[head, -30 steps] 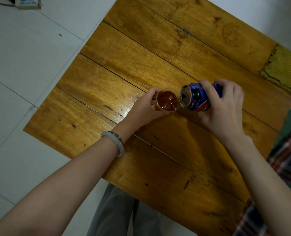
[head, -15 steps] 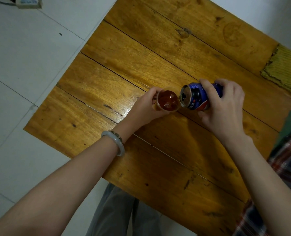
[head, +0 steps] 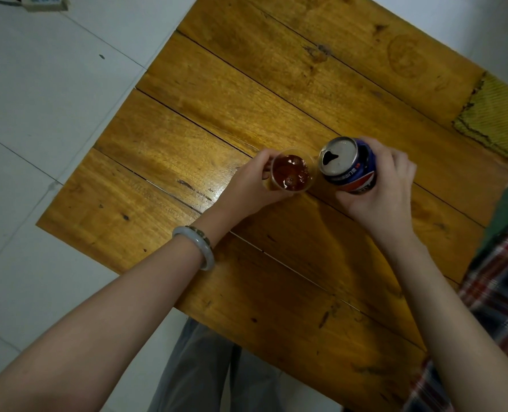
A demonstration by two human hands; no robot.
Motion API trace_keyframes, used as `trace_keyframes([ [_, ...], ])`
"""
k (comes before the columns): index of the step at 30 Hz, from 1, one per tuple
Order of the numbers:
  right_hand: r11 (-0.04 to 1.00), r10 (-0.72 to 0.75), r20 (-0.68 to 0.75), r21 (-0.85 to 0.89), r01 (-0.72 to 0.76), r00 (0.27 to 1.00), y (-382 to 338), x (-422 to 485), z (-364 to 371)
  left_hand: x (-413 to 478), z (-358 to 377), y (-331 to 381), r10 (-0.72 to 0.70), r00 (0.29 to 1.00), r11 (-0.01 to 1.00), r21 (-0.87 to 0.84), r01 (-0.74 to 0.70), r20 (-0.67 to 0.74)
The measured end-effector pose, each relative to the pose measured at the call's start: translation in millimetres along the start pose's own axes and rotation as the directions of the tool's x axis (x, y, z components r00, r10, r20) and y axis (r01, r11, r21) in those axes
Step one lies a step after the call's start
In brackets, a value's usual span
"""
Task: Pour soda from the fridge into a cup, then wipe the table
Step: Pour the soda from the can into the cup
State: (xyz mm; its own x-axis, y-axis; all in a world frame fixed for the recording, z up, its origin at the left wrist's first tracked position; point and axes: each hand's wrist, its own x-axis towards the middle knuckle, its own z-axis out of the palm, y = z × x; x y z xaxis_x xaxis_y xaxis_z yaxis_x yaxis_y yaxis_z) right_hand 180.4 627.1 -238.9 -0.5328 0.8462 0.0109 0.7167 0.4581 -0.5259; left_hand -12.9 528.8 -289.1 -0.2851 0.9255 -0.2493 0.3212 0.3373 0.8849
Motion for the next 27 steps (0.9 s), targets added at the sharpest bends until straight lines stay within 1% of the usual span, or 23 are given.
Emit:
trace_keyframes([
  [3, 0.995, 0.057, -0.027, 0.084, -0.055, 0.998, 0.9, -6.2, 3.1, 0.4, -0.2, 0.4, -0.025, 1.0, 1.0, -0.005, 0.025, 0.006],
  [5, 0.975, 0.152, -0.04, 0.167, -0.144, 0.988, 2.1, -11.9, 6.3, 0.6, -0.3, 1.4, -0.041, 0.999, 0.999, 0.003, 0.041, 0.012],
  [7, 0.943, 0.234, -0.05, 0.255, -0.214, 0.971, 4.0, -17.4, 10.9, 0.8, -0.2, 2.2, -0.049, 0.999, 0.999, 0.011, 0.049, 0.019],
  [10, 0.89, 0.302, -0.052, 0.373, -0.262, 0.952, 9.1, -26.3, 18.0, 0.4, 0.2, 3.4, -0.069, 0.997, 0.998, 0.003, 0.069, 0.023],
  [15, 0.781, 0.434, -0.022, 0.508, -0.364, 0.901, 11.9, -36.5, 26.0, 0.2, -0.8, 3.5, -0.105, 0.994, 0.994, -0.014, 0.105, 0.022],
  [17, 0.762, 0.458, -0.022, 0.524, -0.38, 0.889, 13.4, -40.0, 28.4, 0.2, -1.0, 3.2, -0.112, 0.993, 0.994, -0.017, 0.112, 0.028],
  [19, 0.765, 0.467, -0.033, 0.516, -0.385, 0.884, 15.1, -42.7, 30.4, 0.0, -0.5, 2.5, -0.11, 0.994, 0.994, -0.026, 0.111, 0.024],
  [27, 0.842, 0.404, -0.082, 0.421, -0.336, 0.911, 16.4, -51.0, 38.5, -0.8, 1.9, -0.3, -0.103, 0.995, 0.994, -0.04, 0.104, 0.004],
])
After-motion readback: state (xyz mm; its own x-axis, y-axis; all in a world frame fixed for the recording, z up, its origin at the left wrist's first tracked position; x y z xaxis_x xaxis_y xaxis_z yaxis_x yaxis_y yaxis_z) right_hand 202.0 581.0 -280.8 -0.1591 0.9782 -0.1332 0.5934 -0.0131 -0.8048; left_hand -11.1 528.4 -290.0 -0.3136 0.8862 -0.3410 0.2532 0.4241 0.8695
